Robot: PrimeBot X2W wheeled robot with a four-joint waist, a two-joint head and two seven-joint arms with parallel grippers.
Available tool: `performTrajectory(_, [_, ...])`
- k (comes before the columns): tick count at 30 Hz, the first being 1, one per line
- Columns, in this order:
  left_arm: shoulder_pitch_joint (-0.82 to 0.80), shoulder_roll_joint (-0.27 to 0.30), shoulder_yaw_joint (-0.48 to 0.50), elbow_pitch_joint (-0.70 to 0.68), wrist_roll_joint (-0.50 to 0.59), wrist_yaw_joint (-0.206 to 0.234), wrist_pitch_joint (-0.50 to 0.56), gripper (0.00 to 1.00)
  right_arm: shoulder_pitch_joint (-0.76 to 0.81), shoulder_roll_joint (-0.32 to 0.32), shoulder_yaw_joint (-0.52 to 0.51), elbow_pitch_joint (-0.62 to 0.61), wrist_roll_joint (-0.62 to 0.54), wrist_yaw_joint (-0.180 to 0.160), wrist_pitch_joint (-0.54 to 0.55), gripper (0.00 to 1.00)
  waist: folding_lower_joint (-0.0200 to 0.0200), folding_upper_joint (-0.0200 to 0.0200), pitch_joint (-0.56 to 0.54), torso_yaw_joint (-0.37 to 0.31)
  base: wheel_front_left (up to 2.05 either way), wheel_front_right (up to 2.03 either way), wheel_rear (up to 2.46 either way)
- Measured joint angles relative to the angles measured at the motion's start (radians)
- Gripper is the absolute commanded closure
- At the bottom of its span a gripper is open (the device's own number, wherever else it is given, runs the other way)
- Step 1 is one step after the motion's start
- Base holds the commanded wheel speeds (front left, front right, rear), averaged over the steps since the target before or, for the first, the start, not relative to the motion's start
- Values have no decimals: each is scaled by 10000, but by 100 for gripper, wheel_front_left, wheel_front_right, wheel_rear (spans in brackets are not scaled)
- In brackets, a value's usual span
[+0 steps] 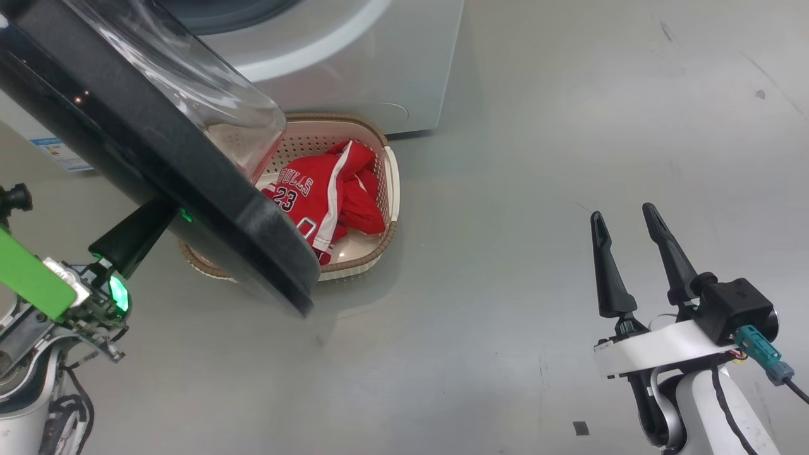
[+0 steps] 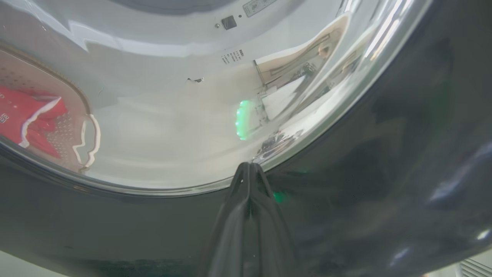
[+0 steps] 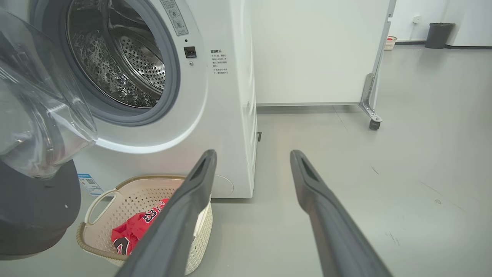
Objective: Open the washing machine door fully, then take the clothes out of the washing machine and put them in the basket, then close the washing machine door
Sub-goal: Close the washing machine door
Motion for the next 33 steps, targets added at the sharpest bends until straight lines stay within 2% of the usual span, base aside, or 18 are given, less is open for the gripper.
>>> performTrajectory(16, [-1437,-190,-21,1104,232,-2,-393,100,-350,96,174,435,255,15,-134,0,0,0,389,-1234,0,0,0])
performTrajectory(33, [-2881,-140,621,2395,617,6,-1166,100,-381,221,311,786,548,13,-176,0,0,0,674,-2693,0,0,0])
